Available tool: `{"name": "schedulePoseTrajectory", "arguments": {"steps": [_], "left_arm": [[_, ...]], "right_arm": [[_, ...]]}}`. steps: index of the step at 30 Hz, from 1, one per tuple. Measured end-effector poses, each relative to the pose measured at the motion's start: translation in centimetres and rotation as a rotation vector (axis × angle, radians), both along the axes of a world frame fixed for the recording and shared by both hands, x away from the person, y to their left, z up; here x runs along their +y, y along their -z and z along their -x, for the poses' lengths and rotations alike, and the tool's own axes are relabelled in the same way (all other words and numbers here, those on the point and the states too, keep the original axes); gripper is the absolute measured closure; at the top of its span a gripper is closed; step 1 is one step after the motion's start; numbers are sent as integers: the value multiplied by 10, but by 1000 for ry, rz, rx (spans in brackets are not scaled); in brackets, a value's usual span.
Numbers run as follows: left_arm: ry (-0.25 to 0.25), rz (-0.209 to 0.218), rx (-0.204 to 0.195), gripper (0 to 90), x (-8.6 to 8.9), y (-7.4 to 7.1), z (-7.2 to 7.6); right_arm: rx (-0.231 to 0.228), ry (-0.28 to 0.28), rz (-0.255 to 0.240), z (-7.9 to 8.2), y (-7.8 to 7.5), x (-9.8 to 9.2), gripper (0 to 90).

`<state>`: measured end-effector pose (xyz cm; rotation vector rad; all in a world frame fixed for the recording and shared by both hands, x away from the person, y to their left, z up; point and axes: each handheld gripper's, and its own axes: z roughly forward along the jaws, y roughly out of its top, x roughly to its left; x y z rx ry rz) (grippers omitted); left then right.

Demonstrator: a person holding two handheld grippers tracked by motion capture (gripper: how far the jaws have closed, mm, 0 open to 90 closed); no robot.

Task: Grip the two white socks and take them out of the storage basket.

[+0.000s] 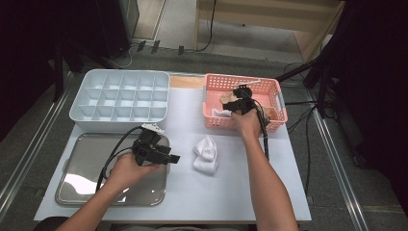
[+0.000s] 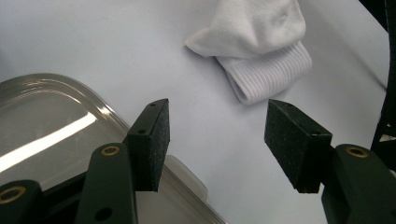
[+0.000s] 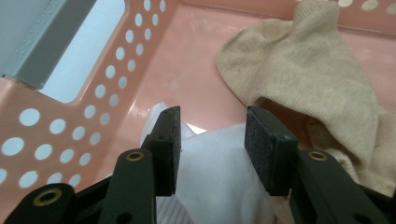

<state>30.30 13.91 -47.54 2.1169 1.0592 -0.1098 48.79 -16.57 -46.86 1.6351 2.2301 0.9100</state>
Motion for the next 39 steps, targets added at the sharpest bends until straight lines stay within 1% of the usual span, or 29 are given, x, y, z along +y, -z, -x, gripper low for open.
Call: {"name": "schedulePoseTrajectory", "arguments": {"steps": [1,2,3,5,7,9,10,13,14,15,16,17,18,20,21,22,24,25,26,28,30,31,32,33,34,35,36,37,39], "left_arm": [[4,-3,0,417,1,0,0],[4,-3,0,417,1,0,0],[1,-1,0,417,1,0,-1],[1,1,0,417,1,0,-1],[2,1,-1,417,1,0,0],[3,0,-2,417,1,0,0],[3,0,-2,417,1,0,0],[-1,4,-2,418,0,0,0],[-1,4,-2,418,0,0,0],[0,4,-3,418,0,-1,0],[0,4,-3,418,0,-1,0],[-1,4,-4,418,0,-1,0],[0,4,-4,418,1,-1,0],[0,3,-4,418,1,-1,0],[2,2,-4,418,1,-1,0],[2,2,-5,418,1,-1,0],[2,2,-4,418,1,-1,0],[3,-1,-4,418,1,-1,0],[3,-1,-4,419,1,-1,0],[5,-3,-3,419,1,0,0],[5,-4,-4,419,1,0,0],[3,-2,-2,419,1,0,-1],[3,-2,-2,419,1,0,-1],[-1,-1,-2,419,1,0,-1],[-1,-1,-2,419,1,0,-1],[2,-2,-1,419,1,0,-1],[2,-2,-1,419,1,0,-1],[0,0,-4,419,0,0,0],[1,1,0,419,-1,0,0]], "right_arm": [[10,10,-6,-2,2,0,571],[10,10,-6,-2,2,0,571],[24,16,1,-4,4,1,574],[29,6,39,-5,8,3,577],[38,2,45,-6,9,4,581],[75,2,49,-9,11,5,588],[75,2,49,-9,11,5,588],[119,12,31,-11,13,4,659],[119,12,31,-11,13,4,659],[138,29,16,-11,14,4,719],[138,29,16,-11,14,4,719],[167,42,0,-12,14,5,811],[181,48,-11,-12,14,5,843],[205,48,-13,-12,14,6,900],[205,48,-13,-12,14,6,900],[221,52,-21,-13,14,6,900],[223,50,-23,-13,14,6,900],[207,34,-21,-12,14,6,900],[207,34,-21,-12,14,6,900],[173,3,-20,-11,11,6,895],[165,-11,-26,-11,7,5,832],[169,-11,-48,-11,5,4,803],[169,-11,-48,-11,5,4,803],[169,-18,-69,-12,-2,0,769],[169,-18,-69,-12,-2,0,769],[161,-32,-54,-11,-8,-5,725],[161,-32,-54,-11,-8,-5,725],[191,-31,-56,-9,-12,-8,682],[218,-52,-42,-6,-12,-9,622]]}}
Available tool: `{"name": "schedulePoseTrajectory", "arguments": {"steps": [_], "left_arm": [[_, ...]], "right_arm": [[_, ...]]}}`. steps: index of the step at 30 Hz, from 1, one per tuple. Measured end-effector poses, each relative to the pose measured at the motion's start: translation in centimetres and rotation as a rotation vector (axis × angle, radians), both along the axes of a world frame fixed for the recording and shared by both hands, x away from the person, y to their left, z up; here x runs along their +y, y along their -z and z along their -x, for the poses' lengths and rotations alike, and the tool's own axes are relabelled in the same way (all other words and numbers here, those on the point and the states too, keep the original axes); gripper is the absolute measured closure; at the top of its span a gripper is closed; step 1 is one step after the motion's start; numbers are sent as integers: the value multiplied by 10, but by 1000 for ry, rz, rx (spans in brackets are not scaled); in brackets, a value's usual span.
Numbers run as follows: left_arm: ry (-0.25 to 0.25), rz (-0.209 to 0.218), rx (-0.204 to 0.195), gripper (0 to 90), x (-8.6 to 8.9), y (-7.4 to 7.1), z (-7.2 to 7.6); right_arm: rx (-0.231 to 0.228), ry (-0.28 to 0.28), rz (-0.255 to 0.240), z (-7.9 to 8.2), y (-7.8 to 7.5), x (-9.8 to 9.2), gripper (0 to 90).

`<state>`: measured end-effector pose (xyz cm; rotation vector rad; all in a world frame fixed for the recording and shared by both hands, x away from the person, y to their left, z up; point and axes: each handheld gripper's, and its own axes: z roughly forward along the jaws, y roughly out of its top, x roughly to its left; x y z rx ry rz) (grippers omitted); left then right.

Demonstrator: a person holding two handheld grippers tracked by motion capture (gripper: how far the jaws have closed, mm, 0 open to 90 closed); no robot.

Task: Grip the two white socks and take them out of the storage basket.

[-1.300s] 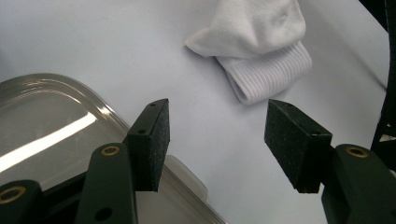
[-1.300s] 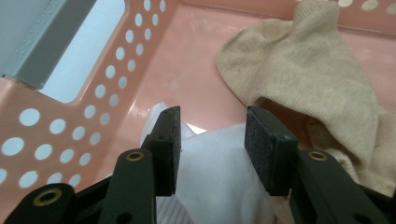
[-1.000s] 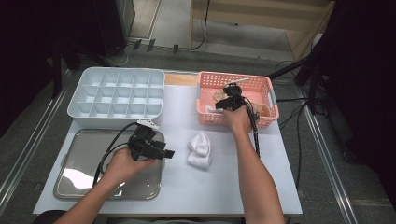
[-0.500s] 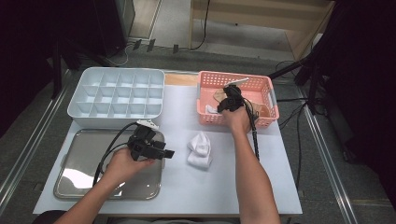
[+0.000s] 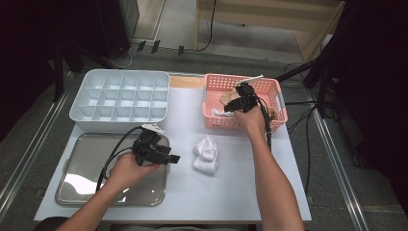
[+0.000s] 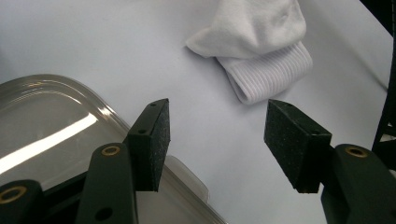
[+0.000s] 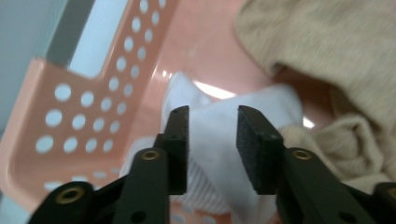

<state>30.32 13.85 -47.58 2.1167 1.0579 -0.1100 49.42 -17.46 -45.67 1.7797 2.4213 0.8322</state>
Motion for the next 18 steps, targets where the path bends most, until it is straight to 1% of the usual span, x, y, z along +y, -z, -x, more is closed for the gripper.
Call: {"name": "schedulePoseTrajectory", "arguments": {"steps": [1,2,3,4,5,6,8,9,10,11,12,13,14,17,18], "left_arm": [[-2,0,0,419,-1,0,0],[-2,0,0,419,-1,0,0],[1,-2,-1,419,-1,0,0],[1,0,-1,419,-1,0,0],[1,0,-1,419,-1,0,0],[2,0,-2,419,-1,0,0],[1,1,-1,419,-1,0,0],[0,2,-3,419,-1,0,0],[-1,0,-3,419,0,0,0],[-3,3,-1,419,0,0,0],[-3,4,-1,419,0,0,0],[-4,5,-1,419,0,0,0],[-3,7,-3,419,0,0,0],[-2,0,-4,418,0,0,0],[-1,-1,-5,419,0,0,0]], "right_arm": [[9,-12,15,1,1,1,599],[9,-12,15,1,1,1,599],[7,-23,33,3,3,3,567],[-43,-54,58,7,4,7,534],[-43,-54,58,7,4,7,534],[-72,-64,77,8,7,13,462],[-71,-69,73,7,9,15,445],[-49,-66,20,5,12,16,424],[-49,-66,20,5,12,16,424],[-29,-66,2,3,13,16,424],[-2,-53,-12,1,13,17,426],[-2,-53,-12,1,13,17,426],[31,-43,-35,-2,15,15,419],[33,-37,-30,-2,14,15,414],[32,-37,-20,-3,14,16,421]]}}
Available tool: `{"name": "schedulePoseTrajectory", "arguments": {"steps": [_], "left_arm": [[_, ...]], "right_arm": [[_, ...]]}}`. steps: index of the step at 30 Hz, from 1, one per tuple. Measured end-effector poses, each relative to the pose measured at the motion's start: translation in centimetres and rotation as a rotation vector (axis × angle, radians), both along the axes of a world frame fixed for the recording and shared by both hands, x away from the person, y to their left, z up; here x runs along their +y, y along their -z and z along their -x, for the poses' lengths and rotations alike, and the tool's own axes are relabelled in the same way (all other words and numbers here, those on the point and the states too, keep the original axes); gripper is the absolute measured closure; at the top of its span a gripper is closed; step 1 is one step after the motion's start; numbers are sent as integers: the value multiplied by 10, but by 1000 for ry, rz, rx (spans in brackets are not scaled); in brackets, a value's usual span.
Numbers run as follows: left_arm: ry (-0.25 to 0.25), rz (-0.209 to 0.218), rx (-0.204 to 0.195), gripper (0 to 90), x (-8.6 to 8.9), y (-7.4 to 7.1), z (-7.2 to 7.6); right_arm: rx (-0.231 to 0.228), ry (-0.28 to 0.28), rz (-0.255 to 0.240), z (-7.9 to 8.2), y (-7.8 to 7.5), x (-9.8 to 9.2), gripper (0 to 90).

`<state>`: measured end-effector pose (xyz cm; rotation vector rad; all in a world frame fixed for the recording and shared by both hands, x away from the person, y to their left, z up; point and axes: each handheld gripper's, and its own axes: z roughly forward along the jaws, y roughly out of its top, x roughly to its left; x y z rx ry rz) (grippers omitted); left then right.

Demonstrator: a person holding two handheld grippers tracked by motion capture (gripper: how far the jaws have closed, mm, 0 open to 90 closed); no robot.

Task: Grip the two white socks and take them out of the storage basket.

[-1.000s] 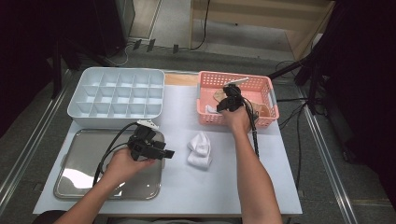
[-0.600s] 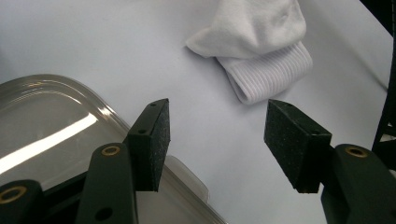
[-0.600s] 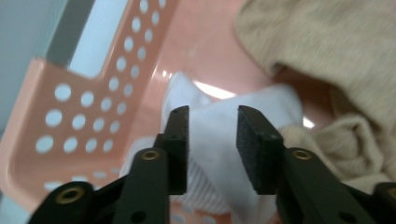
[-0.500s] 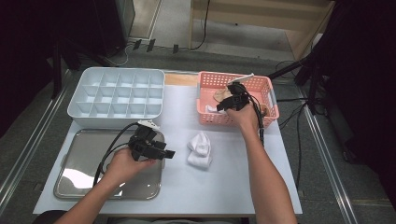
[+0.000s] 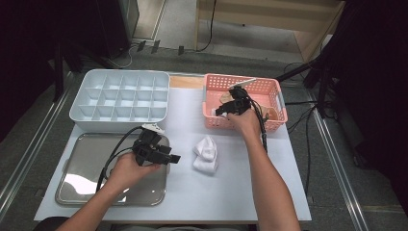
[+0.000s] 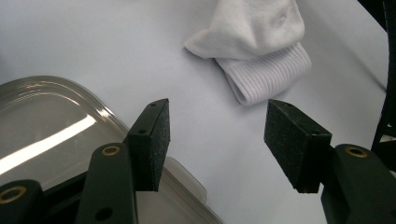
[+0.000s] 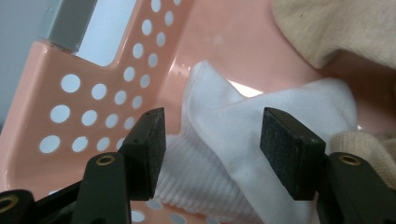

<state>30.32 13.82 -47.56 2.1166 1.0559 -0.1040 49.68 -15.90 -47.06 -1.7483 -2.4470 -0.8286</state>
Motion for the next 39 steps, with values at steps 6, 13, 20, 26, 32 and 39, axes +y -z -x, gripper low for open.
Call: {"name": "schedulePoseTrajectory", "arguments": {"steps": [6,13,20,26,32,39], "left_arm": [[1,0,-1,418,-1,0,1],[-3,2,-1,418,0,0,0],[2,1,-1,419,-1,-1,2],[1,4,-1,419,-1,-1,1],[4,-1,-3,419,1,-1,0],[4,-2,-3,419,2,-1,1]], "right_arm": [[48,30,68,-11,-5,3,496],[47,-10,154,-18,9,8,498],[9,-16,190,-16,11,14,513],[-3,-22,198,-15,12,16,633],[14,9,181,-16,13,18,795],[70,56,103,-18,12,14,835]]}}
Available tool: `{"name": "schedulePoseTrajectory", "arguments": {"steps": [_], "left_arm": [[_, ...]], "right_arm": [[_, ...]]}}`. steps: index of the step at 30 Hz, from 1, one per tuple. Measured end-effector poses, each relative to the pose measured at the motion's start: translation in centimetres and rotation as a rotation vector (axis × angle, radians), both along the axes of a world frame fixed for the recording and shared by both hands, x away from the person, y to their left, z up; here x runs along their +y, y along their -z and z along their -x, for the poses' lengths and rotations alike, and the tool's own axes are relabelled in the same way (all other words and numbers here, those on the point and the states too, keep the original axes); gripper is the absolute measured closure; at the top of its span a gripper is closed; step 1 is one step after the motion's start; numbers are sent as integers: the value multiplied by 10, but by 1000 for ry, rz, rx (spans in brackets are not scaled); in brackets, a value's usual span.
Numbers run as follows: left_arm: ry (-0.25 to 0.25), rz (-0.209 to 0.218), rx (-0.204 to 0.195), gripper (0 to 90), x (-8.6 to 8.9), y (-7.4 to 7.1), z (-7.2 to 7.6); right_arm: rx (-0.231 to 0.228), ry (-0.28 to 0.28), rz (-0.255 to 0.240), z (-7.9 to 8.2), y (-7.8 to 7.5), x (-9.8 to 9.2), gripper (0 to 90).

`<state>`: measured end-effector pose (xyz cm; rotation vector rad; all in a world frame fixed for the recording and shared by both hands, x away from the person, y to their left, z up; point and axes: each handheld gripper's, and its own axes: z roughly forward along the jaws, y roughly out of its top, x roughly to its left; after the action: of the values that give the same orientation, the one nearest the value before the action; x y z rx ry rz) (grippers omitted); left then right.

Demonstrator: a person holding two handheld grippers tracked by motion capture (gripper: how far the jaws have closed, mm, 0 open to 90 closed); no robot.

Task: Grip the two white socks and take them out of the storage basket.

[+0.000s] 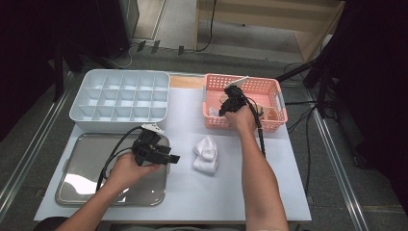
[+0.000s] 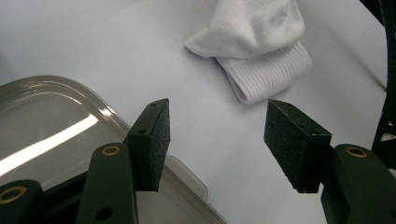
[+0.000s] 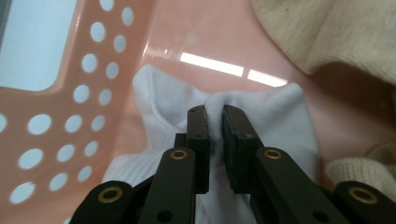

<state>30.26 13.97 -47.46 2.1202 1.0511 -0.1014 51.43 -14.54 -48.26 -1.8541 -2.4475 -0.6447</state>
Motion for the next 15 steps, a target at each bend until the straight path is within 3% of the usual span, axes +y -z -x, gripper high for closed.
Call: {"name": "schedulePoseTrajectory", "arguments": {"steps": [2,3,7,15], "left_arm": [[0,-1,0,420,0,0,0],[0,-1,0,419,0,0,0],[-1,2,0,420,-2,1,0],[1,-2,-6,421,-1,0,0]], "right_arm": [[-2,-13,-6,1,-3,0,838],[-37,-24,-29,4,-10,-1,840],[-89,-39,-82,9,-26,-2,840],[-169,-73,-109,25,-51,-2,839]]}}
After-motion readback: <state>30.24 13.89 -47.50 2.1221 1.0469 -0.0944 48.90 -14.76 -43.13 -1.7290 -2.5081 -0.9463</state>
